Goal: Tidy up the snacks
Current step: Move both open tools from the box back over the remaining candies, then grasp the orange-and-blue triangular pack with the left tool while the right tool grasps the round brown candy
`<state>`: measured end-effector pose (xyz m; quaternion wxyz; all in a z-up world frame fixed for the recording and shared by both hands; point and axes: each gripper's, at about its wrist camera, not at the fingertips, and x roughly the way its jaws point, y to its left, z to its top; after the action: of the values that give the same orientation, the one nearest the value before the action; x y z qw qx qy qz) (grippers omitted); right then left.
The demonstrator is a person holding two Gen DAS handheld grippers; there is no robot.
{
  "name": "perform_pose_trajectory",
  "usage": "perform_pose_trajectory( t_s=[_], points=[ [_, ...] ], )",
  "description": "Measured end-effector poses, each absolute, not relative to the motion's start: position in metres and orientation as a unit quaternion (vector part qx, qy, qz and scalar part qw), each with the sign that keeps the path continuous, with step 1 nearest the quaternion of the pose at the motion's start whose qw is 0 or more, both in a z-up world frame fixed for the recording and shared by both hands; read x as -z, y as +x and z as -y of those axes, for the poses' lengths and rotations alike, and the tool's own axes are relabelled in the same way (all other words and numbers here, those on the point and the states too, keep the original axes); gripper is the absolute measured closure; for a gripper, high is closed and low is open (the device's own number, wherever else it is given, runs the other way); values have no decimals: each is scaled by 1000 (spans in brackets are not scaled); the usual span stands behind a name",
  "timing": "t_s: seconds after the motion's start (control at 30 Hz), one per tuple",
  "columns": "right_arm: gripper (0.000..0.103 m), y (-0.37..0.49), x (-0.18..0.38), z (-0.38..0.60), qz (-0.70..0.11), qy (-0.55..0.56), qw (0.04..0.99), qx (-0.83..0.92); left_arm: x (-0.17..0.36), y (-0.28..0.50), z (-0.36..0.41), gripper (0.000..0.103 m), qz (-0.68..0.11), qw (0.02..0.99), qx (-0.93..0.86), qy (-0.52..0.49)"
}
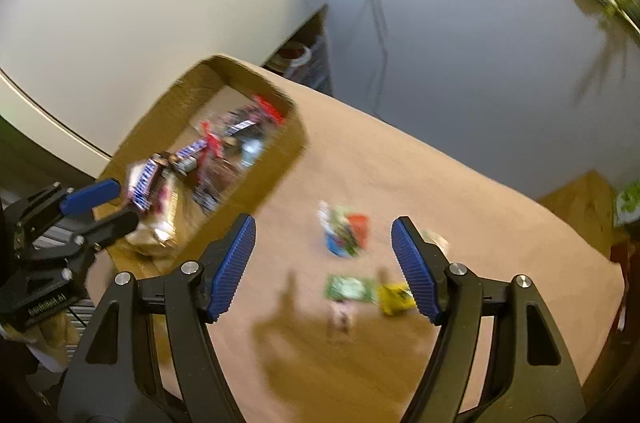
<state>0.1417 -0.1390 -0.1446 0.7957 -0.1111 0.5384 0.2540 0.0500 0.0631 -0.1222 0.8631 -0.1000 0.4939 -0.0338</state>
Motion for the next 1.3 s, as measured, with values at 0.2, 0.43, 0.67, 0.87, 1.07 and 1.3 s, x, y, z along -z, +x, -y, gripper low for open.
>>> perform_pose_trajectory(
  t_s=[0.2,0.43,0.67,0.87,1.07,1.3],
  points=[
    [29,140,158,193,-556,-92,797,-216,129,52,-32,59,-507,855,67,-88],
    [29,134,178,239,-581,-65,791,-182,145,61,6,59,-527,839,109,-74],
    [29,135,191,252,-583,-38,793,-170,159,78,26,59,-545,827,123,-71],
    [29,147,196,242,-578,-43,795,-182,171,96,37,59,-555,818,127,-74],
    [29,165,212,230,-587,-49,786,-188,184,112,44,59,-564,814,126,-68],
    [29,181,230,218,-598,-60,774,-198,195,124,48,59,-564,815,124,-49]
  ],
)
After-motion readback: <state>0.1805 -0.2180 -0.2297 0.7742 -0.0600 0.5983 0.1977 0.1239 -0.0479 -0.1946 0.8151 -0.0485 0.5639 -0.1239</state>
